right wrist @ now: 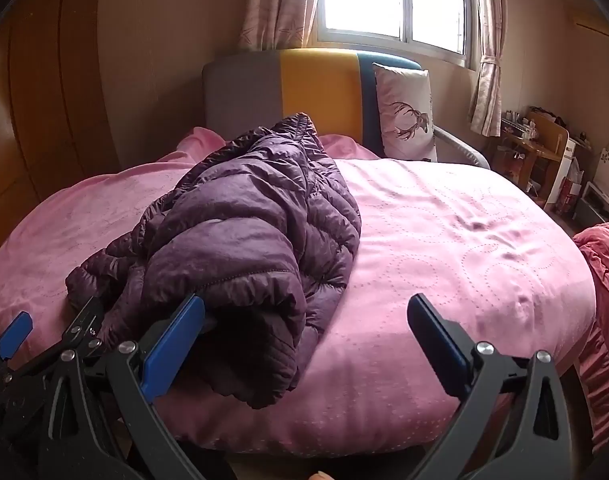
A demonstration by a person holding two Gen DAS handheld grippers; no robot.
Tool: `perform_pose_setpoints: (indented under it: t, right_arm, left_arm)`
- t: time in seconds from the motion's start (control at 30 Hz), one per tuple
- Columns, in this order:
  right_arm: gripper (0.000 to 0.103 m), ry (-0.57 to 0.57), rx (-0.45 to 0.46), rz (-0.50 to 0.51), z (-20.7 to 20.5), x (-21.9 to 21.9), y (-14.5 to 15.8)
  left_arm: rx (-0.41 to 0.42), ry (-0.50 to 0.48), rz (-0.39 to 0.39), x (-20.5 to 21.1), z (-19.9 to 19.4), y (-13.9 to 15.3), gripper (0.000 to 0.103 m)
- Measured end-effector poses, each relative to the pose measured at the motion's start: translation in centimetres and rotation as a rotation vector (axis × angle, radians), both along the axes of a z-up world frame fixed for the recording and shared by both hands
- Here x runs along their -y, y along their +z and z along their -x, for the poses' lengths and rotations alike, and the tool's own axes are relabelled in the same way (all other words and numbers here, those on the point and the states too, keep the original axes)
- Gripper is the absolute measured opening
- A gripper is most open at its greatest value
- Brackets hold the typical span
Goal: Fold large clothes
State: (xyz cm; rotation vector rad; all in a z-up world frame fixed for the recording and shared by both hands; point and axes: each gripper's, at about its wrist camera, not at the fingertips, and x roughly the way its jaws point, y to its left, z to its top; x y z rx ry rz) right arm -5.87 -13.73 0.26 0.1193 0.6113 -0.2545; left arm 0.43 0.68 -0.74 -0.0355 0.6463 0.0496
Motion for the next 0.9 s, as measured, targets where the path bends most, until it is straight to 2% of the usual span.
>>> perform_pose_setpoints:
  t: [0.27, 0.57, 0.9]
  right_arm:
    - [0.101, 0.027, 0.046, 0.012, 0.7, -0.7, 0.5]
    - [0.101, 0.036, 0.069, 0.032, 1.1, -0.9, 0.8]
    - [0.101, 0.069, 0.074, 0.010, 1.1, -0.9, 0.6]
  left_arm:
    - [-0.004, 0.017, 0.000, -0.3, -0.1, 0.0, 0.100]
    - [-0.002, 0.027, 0.002, -0.6, -0.3, -0.1, 0.100]
    - [-0.026, 0.024, 0.004, -0.8, -0.6, -0.7, 0.100]
